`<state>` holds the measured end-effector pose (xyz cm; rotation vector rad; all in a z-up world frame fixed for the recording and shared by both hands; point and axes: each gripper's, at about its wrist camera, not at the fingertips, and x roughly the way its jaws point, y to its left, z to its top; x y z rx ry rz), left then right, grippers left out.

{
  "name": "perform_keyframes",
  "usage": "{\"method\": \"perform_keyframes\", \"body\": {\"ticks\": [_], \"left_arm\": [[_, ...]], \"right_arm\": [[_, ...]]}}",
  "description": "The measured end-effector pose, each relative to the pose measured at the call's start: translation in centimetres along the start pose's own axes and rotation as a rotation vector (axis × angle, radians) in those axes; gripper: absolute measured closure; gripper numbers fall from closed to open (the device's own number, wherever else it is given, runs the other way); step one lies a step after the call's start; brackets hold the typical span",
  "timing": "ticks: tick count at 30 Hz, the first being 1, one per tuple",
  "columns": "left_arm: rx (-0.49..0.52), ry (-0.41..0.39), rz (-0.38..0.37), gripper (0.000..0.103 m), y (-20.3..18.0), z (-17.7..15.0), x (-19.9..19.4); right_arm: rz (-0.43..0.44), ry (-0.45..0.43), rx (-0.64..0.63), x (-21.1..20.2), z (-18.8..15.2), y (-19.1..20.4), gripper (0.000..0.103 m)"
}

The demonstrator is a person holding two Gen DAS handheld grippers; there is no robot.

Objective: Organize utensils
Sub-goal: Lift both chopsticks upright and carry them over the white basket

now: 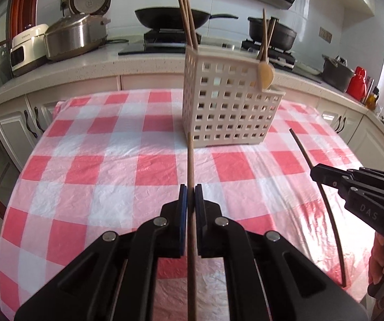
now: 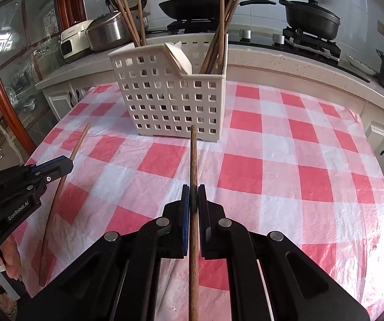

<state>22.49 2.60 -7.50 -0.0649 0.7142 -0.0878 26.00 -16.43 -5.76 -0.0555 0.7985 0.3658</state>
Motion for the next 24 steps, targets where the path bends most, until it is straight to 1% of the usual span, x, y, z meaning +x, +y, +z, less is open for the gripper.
{"method": "perform_keyframes", "body": {"ticks": [6, 8, 17, 24], "left_arm": [[0.007, -0.076, -0.023, 0.097, -0.7, 0.6, -4.0], [0.011, -0.083, -0.025, 0.097, -0.9, 0.6, -4.9], [0.041, -0.185, -0.012, 0.097, -1.8, 1.0, -9.1], [0.056, -0.225, -0.013, 0.097, -2.5, 0.8, -10.7]], "right_arm": [[0.003, -0.087, -0.002, -3.4, 0.5, 0.2, 0.097], [-0.001, -0.110, -0.003, -4.4, 0.6, 0.4, 0.097], [0.005, -0.183, -0.022, -8.2, 0.7, 1.1, 0.097], [0.004, -0.215, -0.028, -10.1, 0.5, 1.3, 0.097]]}}
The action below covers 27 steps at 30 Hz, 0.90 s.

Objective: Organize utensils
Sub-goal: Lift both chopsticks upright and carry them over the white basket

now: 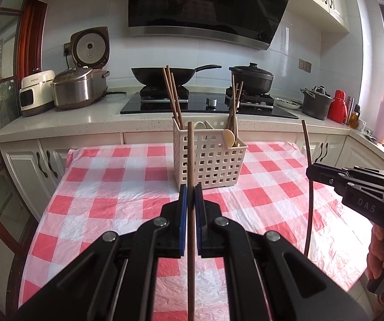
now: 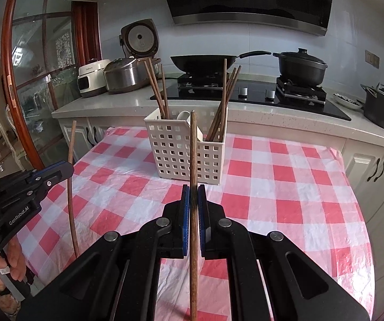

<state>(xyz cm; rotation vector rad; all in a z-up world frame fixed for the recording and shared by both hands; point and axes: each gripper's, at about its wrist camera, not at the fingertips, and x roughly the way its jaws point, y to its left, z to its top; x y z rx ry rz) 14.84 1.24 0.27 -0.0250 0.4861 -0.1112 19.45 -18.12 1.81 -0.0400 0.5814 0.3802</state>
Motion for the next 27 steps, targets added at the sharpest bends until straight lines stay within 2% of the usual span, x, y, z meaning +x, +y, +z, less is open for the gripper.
{"method": "perform_keyframes", "body": {"ticks": [9, 27], "left_arm": [[0.014, -0.050, 0.001, 0.097, -0.8, 0.2, -1.6], [0.021, -0.082, 0.008, 0.097, -1.0, 0.3, -1.9]], "right_arm": [[-0.001, -0.044, -0.008, -2.0, 0.2, 0.3, 0.097], [0.003, -0.054, -0.007, -2.2, 0.1, 0.2, 0.097]]}}
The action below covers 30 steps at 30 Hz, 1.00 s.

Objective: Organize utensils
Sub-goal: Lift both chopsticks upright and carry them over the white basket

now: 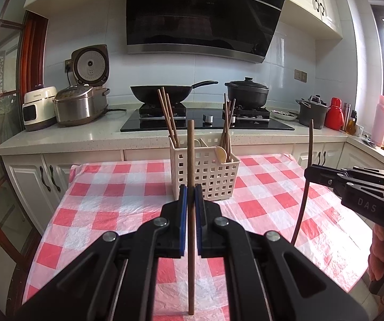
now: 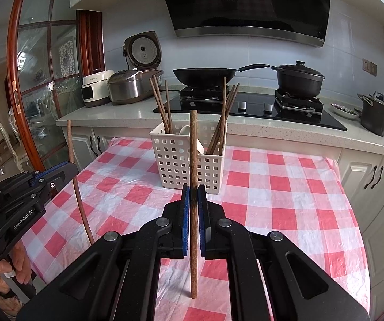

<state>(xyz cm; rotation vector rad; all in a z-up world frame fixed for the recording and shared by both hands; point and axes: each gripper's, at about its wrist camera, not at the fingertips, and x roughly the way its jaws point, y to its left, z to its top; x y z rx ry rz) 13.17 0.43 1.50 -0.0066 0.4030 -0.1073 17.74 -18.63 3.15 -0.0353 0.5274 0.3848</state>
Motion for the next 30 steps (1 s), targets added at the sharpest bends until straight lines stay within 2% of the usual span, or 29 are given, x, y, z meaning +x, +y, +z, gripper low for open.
{"method": "perform_keyframes", "body": {"ticks": [9, 18, 24, 30], "left_arm": [[0.010, -0.010, -0.004, 0.097, -0.1, 0.4, 0.2], [0.010, -0.025, -0.019, 0.097, 0.2, 2.4, 1.2], [0.023, -0.054, -0.033, 0.097, 0.5, 5.9, 2.1], [0.043, -0.108, -0.020, 0.097, 1.2, 11.7, 3.1]], "right_arm": [[-0.003, -0.010, -0.003, 0.4, 0.9, 0.0, 0.097], [-0.020, -0.045, -0.018, 1.0, 3.7, -0.8, 0.097], [-0.031, -0.076, -0.031, 1.9, 7.0, -1.6, 0.097], [-0.028, -0.113, -0.017, 3.0, 11.1, -2.9, 0.097]]}}
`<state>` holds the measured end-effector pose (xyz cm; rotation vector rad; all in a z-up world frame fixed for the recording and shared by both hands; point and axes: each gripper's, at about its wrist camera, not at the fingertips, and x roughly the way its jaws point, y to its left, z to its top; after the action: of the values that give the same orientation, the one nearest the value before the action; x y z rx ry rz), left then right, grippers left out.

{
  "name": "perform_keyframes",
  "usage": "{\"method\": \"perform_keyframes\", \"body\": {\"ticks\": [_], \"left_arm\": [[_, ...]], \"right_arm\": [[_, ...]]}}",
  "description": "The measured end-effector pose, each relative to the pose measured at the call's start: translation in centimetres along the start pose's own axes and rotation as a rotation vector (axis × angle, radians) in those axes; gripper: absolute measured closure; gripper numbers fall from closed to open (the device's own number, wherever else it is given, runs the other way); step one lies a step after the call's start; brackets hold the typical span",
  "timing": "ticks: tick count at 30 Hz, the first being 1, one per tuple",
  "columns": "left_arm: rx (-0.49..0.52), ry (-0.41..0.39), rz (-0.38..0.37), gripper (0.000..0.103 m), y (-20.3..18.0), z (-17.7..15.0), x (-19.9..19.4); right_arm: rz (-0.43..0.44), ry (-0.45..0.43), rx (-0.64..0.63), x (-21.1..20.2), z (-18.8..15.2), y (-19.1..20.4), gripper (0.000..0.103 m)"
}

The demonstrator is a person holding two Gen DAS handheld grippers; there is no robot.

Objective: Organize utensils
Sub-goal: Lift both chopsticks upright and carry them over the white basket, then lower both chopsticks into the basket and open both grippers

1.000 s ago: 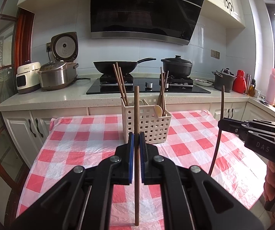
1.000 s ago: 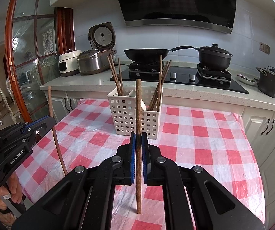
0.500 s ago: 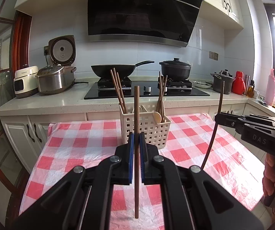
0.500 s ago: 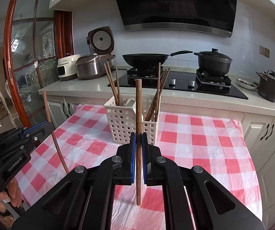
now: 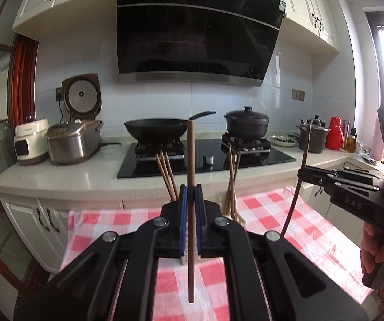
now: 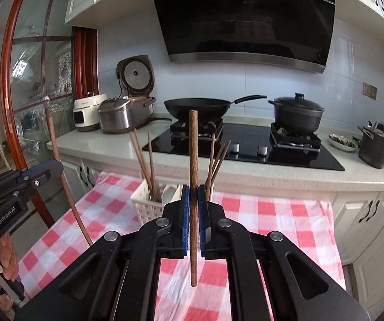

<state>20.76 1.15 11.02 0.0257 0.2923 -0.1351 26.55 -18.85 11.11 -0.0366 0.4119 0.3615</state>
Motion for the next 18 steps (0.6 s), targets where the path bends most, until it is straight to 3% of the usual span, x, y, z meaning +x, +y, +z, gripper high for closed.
{"method": "perform_keyframes", "body": {"ticks": [11, 18], "left_arm": [[0.015, -0.087, 0.016, 0.097, 0.6, 9.0, 4.4], [-0.005, -0.086, 0.005, 0.097, 0.7, 10.2, 8.0]], "right_arm": [[0.002, -0.012, -0.017, 5.2, 5.4, -0.4, 0.097], [0.022, -0.009, -0.013, 8.1, 6.9, -0.8, 0.097]]}}
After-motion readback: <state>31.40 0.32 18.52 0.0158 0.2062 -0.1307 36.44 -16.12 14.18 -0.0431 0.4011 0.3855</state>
